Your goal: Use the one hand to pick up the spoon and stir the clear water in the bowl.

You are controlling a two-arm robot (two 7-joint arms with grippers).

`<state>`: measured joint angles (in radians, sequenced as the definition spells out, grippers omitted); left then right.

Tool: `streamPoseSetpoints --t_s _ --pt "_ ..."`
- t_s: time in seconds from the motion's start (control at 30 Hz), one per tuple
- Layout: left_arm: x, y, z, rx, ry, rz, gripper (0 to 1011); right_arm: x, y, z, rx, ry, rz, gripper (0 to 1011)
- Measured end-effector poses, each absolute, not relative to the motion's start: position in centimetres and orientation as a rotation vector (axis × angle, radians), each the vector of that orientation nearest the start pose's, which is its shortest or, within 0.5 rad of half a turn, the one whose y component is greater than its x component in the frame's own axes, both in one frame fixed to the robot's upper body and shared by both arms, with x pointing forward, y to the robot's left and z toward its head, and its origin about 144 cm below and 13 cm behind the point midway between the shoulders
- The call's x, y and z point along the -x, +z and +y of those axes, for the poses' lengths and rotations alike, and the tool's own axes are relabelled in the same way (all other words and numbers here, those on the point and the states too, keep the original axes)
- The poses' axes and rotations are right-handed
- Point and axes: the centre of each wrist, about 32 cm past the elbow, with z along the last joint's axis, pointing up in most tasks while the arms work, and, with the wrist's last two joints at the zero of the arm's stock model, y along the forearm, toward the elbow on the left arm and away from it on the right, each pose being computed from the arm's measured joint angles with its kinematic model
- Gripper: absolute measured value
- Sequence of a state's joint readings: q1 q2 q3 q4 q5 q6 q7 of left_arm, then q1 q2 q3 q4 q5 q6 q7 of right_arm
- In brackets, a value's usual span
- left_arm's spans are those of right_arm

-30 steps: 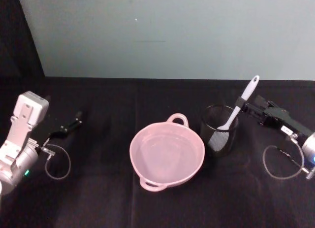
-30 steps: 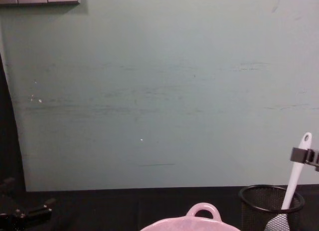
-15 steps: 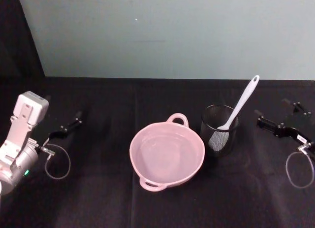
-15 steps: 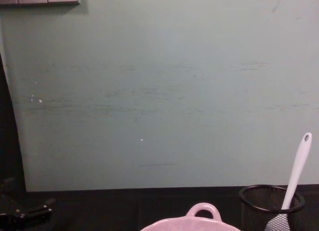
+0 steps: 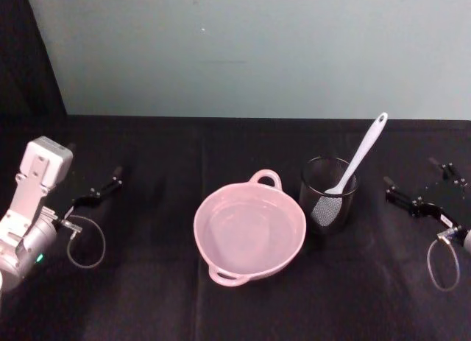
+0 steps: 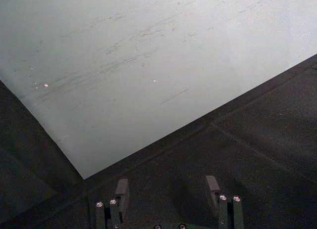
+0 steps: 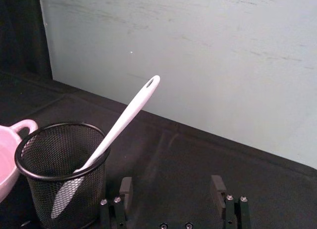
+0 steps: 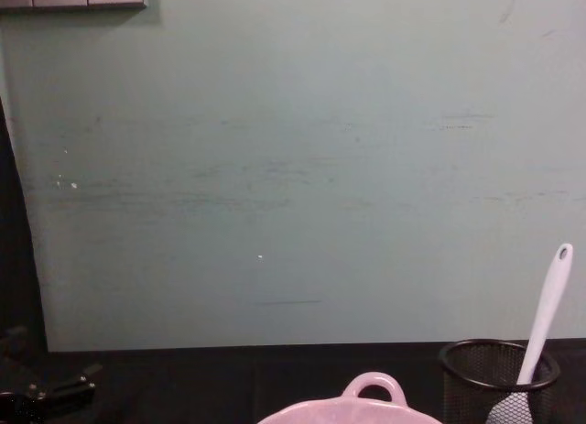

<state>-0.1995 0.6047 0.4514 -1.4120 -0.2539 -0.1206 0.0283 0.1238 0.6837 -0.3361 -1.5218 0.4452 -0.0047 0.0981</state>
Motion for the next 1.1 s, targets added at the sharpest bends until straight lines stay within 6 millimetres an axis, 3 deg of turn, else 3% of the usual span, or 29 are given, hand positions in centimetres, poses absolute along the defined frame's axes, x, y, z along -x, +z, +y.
streamPoseSetpoints --t_s 1.1 --pt "-48.86 113.98 30.97 -0.304 1.248 -0.285 1005 -47.61 117.05 -34.26 0.271 -1.215 -0.108 1002"
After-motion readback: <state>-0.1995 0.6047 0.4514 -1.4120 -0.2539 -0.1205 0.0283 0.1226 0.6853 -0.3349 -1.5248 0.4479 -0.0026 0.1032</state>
